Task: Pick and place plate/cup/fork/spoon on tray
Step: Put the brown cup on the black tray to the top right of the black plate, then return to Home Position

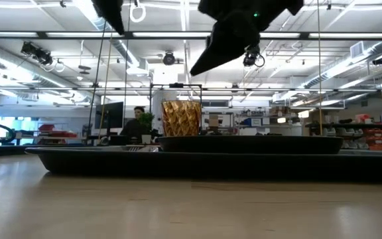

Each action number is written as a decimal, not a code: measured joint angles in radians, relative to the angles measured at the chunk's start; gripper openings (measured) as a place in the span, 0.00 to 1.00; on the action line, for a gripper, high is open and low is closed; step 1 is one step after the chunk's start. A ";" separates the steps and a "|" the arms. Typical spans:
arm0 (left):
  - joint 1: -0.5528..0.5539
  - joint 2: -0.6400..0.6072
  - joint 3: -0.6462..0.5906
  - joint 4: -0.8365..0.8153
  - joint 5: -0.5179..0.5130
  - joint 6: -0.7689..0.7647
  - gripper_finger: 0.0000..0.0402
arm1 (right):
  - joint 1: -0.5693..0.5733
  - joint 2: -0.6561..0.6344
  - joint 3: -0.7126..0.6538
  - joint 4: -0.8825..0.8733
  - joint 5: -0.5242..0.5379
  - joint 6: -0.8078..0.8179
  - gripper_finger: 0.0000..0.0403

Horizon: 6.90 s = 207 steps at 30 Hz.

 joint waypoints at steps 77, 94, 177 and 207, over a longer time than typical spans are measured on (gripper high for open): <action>-0.157 -0.258 -0.479 0.493 0.025 0.174 0.03 | -0.188 -0.086 -0.088 -0.804 -0.049 0.639 0.05; -0.156 -0.258 -0.479 0.493 -0.041 0.171 0.03 | -0.214 -0.085 -0.146 -0.689 -0.065 0.600 0.10; 0.118 -0.692 -0.962 1.410 0.437 0.393 0.03 | 0.166 -0.478 -0.492 0.690 0.017 0.526 0.10; 0.115 -0.706 -1.187 1.787 0.212 0.067 0.03 | 0.114 -1.637 -0.953 0.367 -0.023 0.422 0.10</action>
